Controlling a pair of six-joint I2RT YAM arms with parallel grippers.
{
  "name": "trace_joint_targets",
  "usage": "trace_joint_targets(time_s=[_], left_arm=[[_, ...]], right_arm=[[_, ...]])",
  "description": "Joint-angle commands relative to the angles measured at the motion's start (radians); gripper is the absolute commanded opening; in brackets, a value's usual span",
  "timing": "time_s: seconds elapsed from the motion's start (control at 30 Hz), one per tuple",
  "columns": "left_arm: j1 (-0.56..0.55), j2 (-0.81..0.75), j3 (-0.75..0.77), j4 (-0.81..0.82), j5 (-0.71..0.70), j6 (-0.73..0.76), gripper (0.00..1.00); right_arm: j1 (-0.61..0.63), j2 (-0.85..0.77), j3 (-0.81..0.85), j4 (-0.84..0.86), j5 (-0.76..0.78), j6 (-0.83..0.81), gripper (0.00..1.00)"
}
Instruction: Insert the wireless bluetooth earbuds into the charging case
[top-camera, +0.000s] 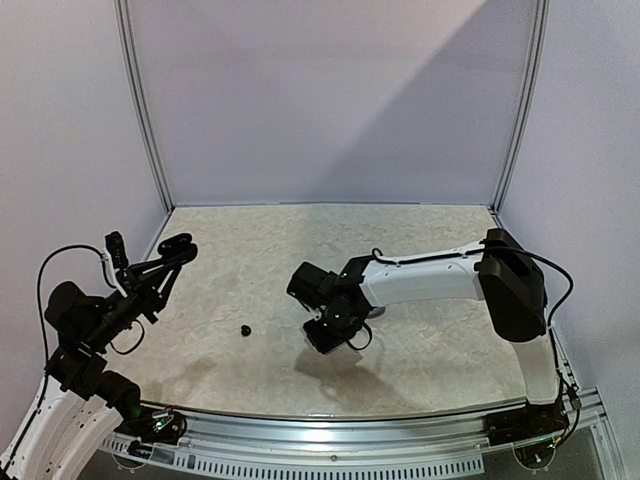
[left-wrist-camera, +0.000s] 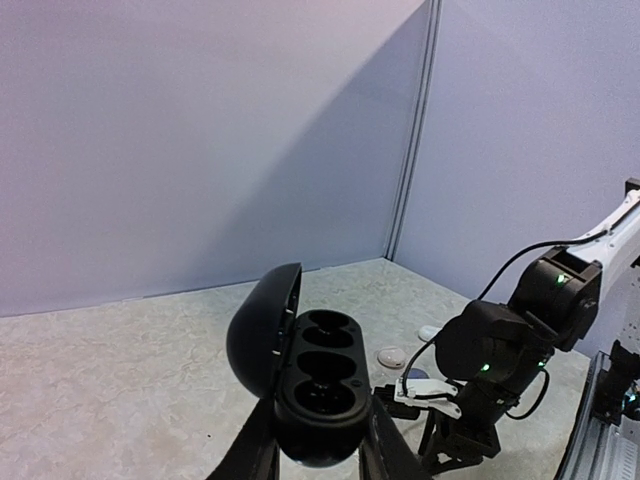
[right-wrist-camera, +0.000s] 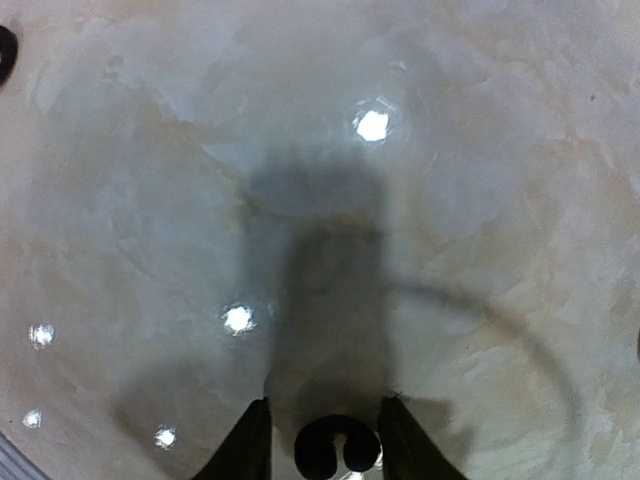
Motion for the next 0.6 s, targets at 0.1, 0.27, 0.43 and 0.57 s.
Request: trace_joint_targets(time_s=[0.1, 0.27, 0.43, 0.57], left_arm=[[0.013, -0.013, 0.009, -0.002, 0.009, 0.008, 0.0], [0.013, -0.016, 0.009, -0.002, 0.015, 0.011, 0.0], [0.015, -0.013, 0.01, -0.008, 0.015, 0.02, 0.0], [0.018, -0.006, 0.01, -0.012, 0.016, 0.024, 0.0]], right_arm=[[-0.027, 0.017, 0.153, -0.228, -0.189, -0.013, 0.55], [-0.103, 0.017, 0.293, -0.335, -0.256, -0.183, 0.57], [-0.126, 0.054, 0.381, -0.375, -0.271, -0.454, 0.43], [-0.131, 0.109, 0.398, -0.398, -0.272, -0.672, 0.22]])
